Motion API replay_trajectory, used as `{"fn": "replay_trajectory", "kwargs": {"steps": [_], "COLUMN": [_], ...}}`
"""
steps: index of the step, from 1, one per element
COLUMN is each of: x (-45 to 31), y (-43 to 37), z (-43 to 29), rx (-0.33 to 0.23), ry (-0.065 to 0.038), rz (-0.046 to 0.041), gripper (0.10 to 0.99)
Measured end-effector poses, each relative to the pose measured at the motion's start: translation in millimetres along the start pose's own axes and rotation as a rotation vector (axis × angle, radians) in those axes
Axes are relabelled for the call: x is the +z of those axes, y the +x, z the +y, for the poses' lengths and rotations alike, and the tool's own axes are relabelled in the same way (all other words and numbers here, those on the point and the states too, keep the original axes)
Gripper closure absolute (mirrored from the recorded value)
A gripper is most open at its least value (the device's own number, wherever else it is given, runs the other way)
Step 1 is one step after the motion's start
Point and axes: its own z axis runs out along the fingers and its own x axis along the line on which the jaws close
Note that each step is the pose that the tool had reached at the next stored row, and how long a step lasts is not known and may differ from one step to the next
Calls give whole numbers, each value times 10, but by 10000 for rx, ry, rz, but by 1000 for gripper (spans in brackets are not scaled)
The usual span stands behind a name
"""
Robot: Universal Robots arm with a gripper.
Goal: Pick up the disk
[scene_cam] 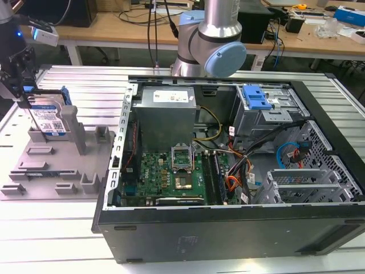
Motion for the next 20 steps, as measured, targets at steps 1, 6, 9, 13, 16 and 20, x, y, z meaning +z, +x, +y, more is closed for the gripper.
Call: {"fn": "replay_trajectory", "kwargs": {"steps": [1,6,9,13,16,20], "x": [0,4,4,5,4,5], "y": [2,15,17,16,15,16], "z": [0,0,0,-5,-18,-19], "rx": [-1,0,-1,-3,0,-1], "ry": [-1,-2,-3,-2,-2,-3], "rz": [0,1,1,1,1,1], "gripper": [529,616,616,616,616,616]}}
